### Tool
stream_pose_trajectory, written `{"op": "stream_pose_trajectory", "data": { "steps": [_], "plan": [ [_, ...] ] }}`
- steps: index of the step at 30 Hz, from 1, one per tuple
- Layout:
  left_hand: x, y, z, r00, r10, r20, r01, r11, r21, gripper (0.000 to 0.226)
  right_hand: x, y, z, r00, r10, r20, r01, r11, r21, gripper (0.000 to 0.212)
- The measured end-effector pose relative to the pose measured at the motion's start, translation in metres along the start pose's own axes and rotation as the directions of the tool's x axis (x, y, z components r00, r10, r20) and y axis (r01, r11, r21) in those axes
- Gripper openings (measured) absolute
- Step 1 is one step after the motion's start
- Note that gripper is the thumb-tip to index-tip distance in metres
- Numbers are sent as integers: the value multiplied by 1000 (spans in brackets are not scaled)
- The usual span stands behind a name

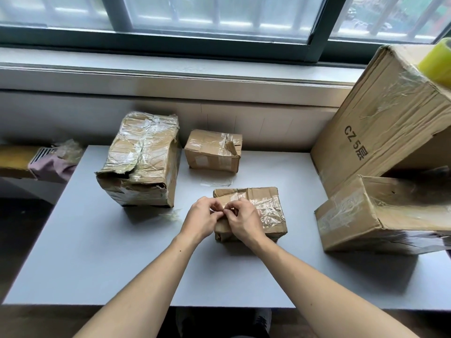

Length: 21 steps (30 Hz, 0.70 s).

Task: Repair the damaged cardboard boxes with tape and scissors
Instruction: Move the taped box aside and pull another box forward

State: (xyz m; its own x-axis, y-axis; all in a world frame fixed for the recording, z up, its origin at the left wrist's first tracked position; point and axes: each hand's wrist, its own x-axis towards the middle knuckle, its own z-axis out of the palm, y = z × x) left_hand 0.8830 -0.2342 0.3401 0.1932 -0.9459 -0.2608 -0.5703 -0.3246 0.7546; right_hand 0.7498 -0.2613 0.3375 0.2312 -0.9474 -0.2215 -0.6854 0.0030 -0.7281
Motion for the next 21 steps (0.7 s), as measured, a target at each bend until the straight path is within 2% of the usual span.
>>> {"op": "stream_pose_trajectory", "data": {
  "steps": [4,6,7,9,11,13,15,17,21],
  "plan": [
    [4,-1,-3,997,-76,-12,76,997,-22,12,1,-2,-8,1000,-27,8,26,999,42,20],
    [6,-1,-6,993,-115,-3,115,993,-20,14,1,2,-16,994,-57,-96,60,998,35,21],
    [7,0,-7,990,-138,-6,138,990,-20,14,1,6,-20,982,-60,-179,54,998,-37,21],
    [7,0,-11,981,-190,-26,189,981,-36,14,0,16,-32,945,-25,-326,-60,967,-249,25],
    [8,-1,-12,974,-224,-25,221,971,-91,14,0,27,-42,922,56,-383,-195,922,-333,37],
    [8,0,-8,968,-249,-29,243,962,-127,14,0,36,-47,929,174,-327,-267,927,-265,50],
    [8,1,-2,961,-269,-68,256,954,-156,11,2,41,-48,924,283,-256,-318,942,-110,51],
    [7,4,5,962,-253,-108,234,959,-158,8,2,47,-49,915,315,-251,-332,943,-28,40],
    [4,9,14,982,-149,-116,148,989,-13,5,-1,56,-47,917,308,-254,-312,950,23,33]
  ]
}}
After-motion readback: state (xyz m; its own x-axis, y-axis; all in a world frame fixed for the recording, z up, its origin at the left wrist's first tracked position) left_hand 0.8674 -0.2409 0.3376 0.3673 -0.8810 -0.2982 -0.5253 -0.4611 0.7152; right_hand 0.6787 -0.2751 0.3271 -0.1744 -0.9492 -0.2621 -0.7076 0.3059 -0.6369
